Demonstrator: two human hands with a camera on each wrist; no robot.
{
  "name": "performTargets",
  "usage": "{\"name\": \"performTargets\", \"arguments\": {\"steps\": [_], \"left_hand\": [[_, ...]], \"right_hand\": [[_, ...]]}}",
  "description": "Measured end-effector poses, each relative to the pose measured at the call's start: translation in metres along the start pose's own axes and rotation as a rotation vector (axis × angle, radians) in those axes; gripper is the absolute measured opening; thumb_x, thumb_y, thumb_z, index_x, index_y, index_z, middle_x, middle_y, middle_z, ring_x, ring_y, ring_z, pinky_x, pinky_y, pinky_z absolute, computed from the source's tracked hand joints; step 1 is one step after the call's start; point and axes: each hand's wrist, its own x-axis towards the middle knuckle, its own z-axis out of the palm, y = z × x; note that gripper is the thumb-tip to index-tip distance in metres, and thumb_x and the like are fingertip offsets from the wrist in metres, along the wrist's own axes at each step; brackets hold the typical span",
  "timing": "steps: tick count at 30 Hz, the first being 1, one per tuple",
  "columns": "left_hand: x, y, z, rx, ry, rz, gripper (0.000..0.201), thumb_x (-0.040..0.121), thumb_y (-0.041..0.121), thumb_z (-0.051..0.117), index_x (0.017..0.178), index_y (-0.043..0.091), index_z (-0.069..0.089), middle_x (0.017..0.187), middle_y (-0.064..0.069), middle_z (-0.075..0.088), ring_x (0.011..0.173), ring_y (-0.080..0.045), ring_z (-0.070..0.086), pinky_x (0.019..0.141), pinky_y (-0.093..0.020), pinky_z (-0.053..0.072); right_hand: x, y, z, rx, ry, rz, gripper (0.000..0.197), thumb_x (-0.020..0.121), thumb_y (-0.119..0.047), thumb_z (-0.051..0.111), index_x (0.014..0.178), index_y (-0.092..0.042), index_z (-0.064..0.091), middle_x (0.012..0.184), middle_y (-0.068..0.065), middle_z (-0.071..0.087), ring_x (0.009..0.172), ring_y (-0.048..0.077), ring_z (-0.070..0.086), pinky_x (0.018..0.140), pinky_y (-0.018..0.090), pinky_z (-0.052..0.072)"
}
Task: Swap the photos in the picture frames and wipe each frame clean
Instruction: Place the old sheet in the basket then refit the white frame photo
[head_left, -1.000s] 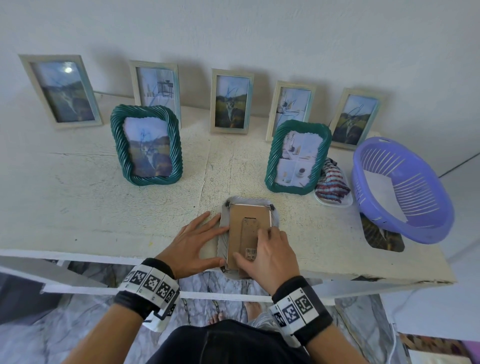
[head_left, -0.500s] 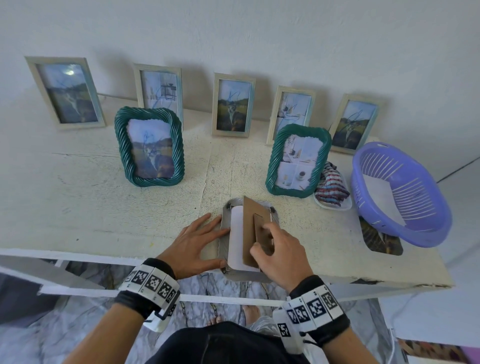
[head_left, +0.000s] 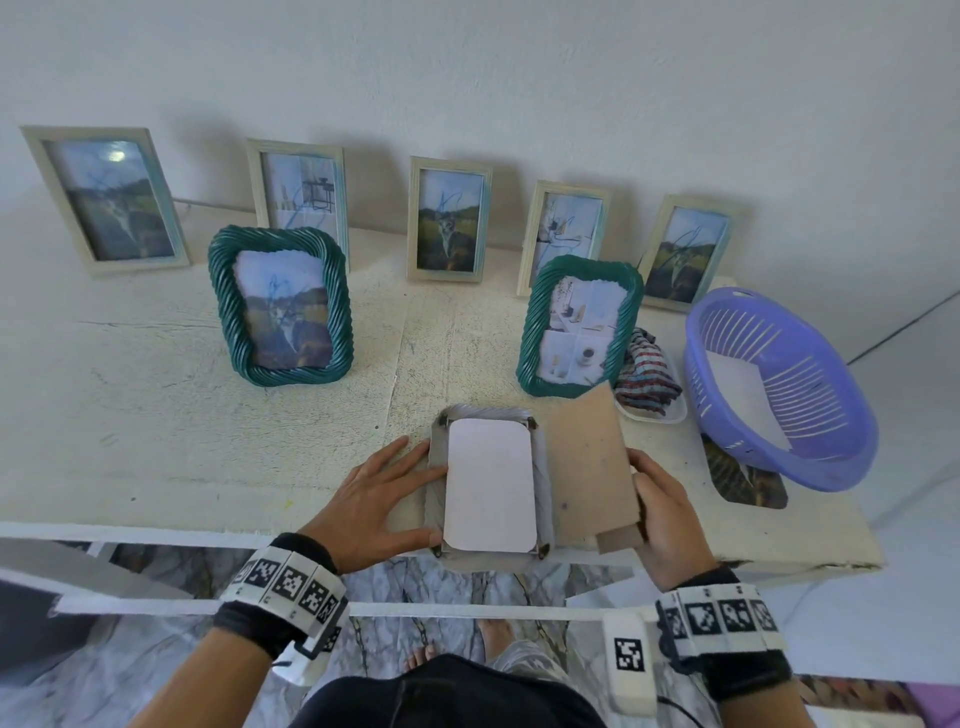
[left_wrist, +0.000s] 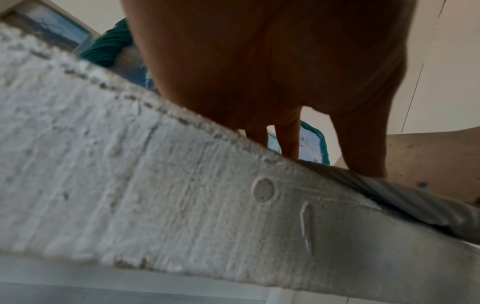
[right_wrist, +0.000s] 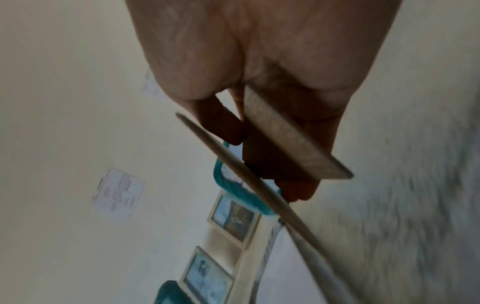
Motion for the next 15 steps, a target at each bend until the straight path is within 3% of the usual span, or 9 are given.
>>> {"name": "performTargets", "arguments": {"steps": [3, 5, 7, 11, 15], "left_hand": [[0.0, 0.001, 0.001, -0.002, 0.018, 0.002, 0.082, 0.067, 0.094, 0.03, 0.14, 0.058, 0.019, 0.156, 0.024, 0.001, 0.144, 0.002, -0.012, 0.116, -0.037, 0.007], [0.0, 0.001, 0.002, 0.008, 0.015, -0.002, 0.082, 0.067, 0.095, 0.029, 0.14, 0.058, 0.018, 0.155, 0.025, 0.0, 0.144, 0.003, -0.013, 0.116, -0.037, 0.006], [0.0, 0.001, 0.001, 0.01, 0.014, -0.006, 0.083, 0.066, 0.095, 0.028, 0.14, 0.058, 0.018, 0.155, 0.026, -0.001, 0.143, 0.004, -0.014, 0.116, -0.037, 0.006], [0.0, 0.004, 0.0, -0.002, 0.015, -0.011, 0.083, 0.064, 0.096, 0.027, 0.138, 0.06, 0.018, 0.155, 0.025, 0.001, 0.143, 0.004, -0.012, 0.117, -0.037, 0.007], [0.0, 0.004, 0.001, -0.008, 0.034, -0.016, 0.083, 0.064, 0.096, 0.028, 0.138, 0.058, 0.02, 0.156, 0.025, 0.003, 0.144, 0.004, -0.011, 0.117, -0.038, 0.008]], "right_hand": [[0.002, -0.015, -0.018, -0.187, 0.029, -0.106, 0.039, 0.094, 0.007, 0.039, 0.106, -0.018, 0.066, 0.089, 0.012, 0.07, 0.075, 0.016, 0.064, 0.064, 0.025, 0.051], [0.006, -0.018, -0.026, -0.439, 0.027, -0.161, 0.036, 0.091, 0.002, 0.048, 0.111, -0.022, 0.065, 0.099, 0.003, 0.071, 0.085, 0.008, 0.067, 0.074, 0.023, 0.054], [0.01, -0.014, -0.026, -0.735, 0.033, -0.205, 0.032, 0.088, -0.007, 0.057, 0.114, -0.023, 0.065, 0.104, -0.006, 0.069, 0.093, 0.006, 0.064, 0.082, 0.022, 0.049], [0.01, 0.007, -0.009, -1.13, -0.005, -0.242, 0.035, 0.088, -0.024, 0.057, 0.123, -0.02, 0.061, 0.109, 0.005, 0.065, 0.1, 0.026, 0.057, 0.083, 0.036, 0.049], [0.007, 0.022, 0.012, -1.387, -0.029, -0.162, 0.038, 0.091, -0.031, 0.05, 0.128, -0.023, 0.052, 0.12, 0.007, 0.053, 0.105, 0.027, 0.044, 0.081, 0.034, 0.046]]}}
